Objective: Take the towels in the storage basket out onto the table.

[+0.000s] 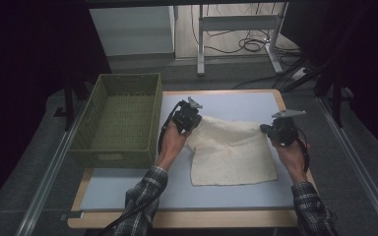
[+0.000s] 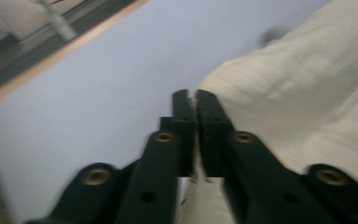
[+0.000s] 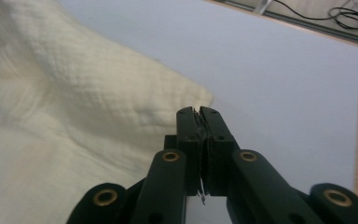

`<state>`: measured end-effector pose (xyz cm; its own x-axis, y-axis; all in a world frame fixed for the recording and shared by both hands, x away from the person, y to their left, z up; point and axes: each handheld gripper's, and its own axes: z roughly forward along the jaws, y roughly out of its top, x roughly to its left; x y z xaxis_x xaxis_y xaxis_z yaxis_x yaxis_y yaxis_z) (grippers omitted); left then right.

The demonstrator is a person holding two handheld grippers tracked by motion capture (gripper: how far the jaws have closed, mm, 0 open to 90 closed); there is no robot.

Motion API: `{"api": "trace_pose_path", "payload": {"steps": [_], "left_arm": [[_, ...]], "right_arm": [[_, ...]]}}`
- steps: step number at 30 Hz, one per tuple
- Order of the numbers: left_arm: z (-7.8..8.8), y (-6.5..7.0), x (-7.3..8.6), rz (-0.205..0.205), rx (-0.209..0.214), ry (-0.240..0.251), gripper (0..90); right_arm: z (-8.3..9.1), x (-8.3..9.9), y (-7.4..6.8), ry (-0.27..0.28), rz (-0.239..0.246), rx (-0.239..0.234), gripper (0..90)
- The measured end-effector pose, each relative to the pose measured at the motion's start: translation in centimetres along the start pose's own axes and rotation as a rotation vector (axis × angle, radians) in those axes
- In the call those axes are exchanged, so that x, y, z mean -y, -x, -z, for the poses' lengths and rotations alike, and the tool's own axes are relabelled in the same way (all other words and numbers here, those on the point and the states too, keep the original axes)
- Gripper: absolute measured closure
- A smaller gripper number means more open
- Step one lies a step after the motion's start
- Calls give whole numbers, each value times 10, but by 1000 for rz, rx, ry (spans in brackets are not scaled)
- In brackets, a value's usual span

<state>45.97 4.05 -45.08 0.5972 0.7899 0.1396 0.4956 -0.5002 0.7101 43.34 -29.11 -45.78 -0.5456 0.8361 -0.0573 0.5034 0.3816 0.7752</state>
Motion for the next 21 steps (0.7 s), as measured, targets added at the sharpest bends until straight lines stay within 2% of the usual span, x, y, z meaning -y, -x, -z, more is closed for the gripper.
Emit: {"api": "trace_pose_path", "payload": {"steps": [1,2,3,6,8,13,15,21], "left_arm": [[-4,0,-2,-10,-44,-22,695],[-6,-1,-2,-16,-69,-29,692],[-6,0,2,6,-60,-20,658],[-7,3,12,26,-37,-10,582],[-9,7,24,40,-8,-24,541],[-6,21,53,51,61,-29,492],[0,28,66,54,105,-21,481],[22,50,100,32,201,-22,473]], "right_arm": [[-3,-1,5,-25,-5,7,801],[-7,0,9,-65,3,31,757],[-9,3,11,-86,16,72,743],[-5,13,19,-62,-32,41,695],[-4,21,22,-69,-52,31,673],[1,37,20,-82,-58,-1,662],[5,44,19,-80,-73,-26,654],[22,66,5,-85,-47,-68,632]]}}
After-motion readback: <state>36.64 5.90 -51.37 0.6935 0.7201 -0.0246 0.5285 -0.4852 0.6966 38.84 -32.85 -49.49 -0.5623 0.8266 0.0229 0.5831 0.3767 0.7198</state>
